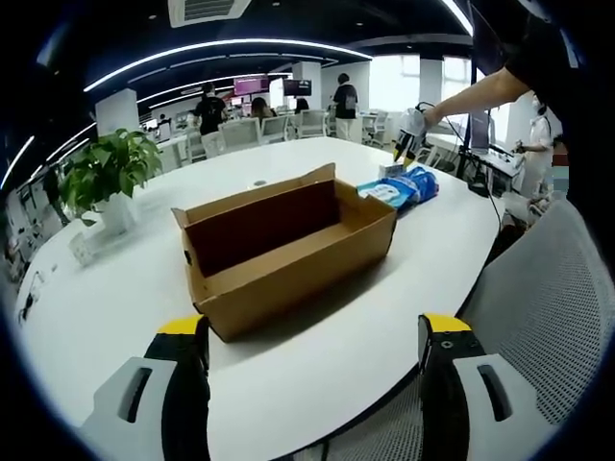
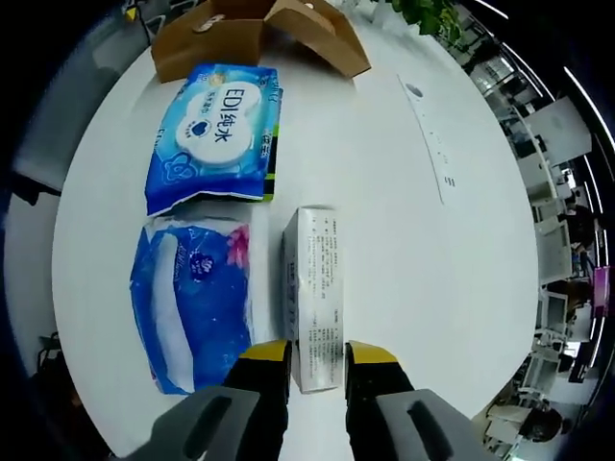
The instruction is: Operate the shoe box by opening the lid, removing the specified soft item, and placing it in the target area until the item is outside and the box remains undamaged.
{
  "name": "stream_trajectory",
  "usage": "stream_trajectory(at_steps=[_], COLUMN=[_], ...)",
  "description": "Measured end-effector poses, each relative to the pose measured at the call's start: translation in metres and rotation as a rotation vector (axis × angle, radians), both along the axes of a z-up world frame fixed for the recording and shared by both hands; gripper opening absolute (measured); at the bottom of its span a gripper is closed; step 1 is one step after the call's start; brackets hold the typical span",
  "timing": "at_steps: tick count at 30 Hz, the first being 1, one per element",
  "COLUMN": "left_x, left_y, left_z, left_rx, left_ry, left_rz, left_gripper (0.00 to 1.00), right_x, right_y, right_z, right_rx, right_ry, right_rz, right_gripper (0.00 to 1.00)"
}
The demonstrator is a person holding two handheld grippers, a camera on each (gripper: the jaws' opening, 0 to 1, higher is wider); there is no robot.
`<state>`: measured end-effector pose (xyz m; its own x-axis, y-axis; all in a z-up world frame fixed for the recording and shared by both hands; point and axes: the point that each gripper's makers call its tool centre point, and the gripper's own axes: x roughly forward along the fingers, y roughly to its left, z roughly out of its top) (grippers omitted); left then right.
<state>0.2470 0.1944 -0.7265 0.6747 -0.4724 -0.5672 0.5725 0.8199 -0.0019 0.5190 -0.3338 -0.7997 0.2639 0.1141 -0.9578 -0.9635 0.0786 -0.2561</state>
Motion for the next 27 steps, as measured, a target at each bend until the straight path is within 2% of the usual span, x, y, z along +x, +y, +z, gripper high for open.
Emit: stream_trajectory(at_steps=[5, 8, 12, 17, 27], left_x=[0.000, -0.001, 0.000, 0.000, 0.001], left_y=[-0.001, -0.002, -0.002, -0.002, -0.001], left_z=[0.000, 0.001, 0.003, 0.004, 0.009], left_rx=[-0.002, -0.005, -0.007, -0.010, -0.026], left_ry=[-0.002, -0.004, -0.009, -0.015, -0.028], left_rz=[-0.003, -0.007, -0.007, -0.005, 0.005], left_gripper=[0.93, 0.94, 0.94, 0.94, 0.95], right_x=[-0.001, -0.004, -0.009, -0.010, -0.027], right_y=[0.000, 0.004, 0.010, 0.018, 0.041], right_z=[0.004, 0.008, 0.012, 0.018, 0.031], right_rx=[0.006, 0.036, 0.056, 0.101, 0.193], right_ry=[-0.009, -0.008, -0.012, -0.018, -0.018], right_rz=[-0.009, -0.050, -0.064, -0.112, -0.160], right_gripper=[0.19, 0.21, 0.24, 0.33, 0.43])
